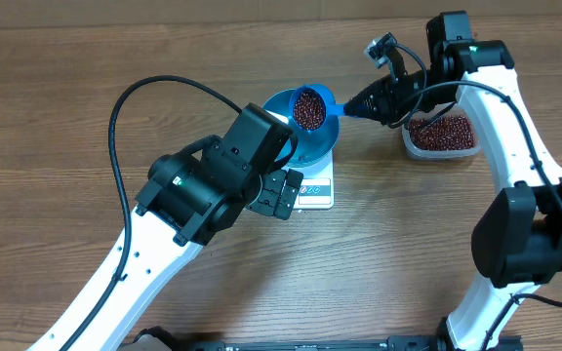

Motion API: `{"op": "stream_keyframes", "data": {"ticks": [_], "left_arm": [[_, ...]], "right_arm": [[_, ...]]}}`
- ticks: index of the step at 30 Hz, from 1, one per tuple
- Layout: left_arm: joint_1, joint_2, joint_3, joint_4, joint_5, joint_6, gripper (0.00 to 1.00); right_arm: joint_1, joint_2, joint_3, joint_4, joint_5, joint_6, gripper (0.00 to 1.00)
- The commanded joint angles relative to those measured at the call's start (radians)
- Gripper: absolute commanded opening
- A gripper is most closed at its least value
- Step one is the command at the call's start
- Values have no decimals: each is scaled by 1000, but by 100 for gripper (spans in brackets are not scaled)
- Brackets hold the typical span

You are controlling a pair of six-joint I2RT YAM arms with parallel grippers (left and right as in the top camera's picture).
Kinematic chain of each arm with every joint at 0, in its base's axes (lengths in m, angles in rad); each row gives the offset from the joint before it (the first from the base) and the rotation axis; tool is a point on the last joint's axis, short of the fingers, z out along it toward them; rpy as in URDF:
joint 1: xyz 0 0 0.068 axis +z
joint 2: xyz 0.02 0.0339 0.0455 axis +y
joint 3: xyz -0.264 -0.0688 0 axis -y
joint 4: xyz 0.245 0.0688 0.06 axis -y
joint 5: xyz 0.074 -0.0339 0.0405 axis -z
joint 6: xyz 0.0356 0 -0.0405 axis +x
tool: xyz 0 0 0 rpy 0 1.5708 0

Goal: Scoop item into bowl and weigh 150g on scale
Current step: 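Tilt the scoop over the teal bowl with the right gripper, pouring beans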

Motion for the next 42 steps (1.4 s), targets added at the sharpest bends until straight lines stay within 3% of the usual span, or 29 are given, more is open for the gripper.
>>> {"op": "stream_keyframes", "data": {"ticks": [1,27,42], "left_arm": [[2,1,20,-2,-6,19,100],[2,1,20,-2,-6,19,100],[2,1,20,-2,-6,19,100]], "right_arm": [[15,-71,27,13,-6,-18,4],[161,-108,61,74,330,175,4],[167,-187,61,84,351,219,4]]}}
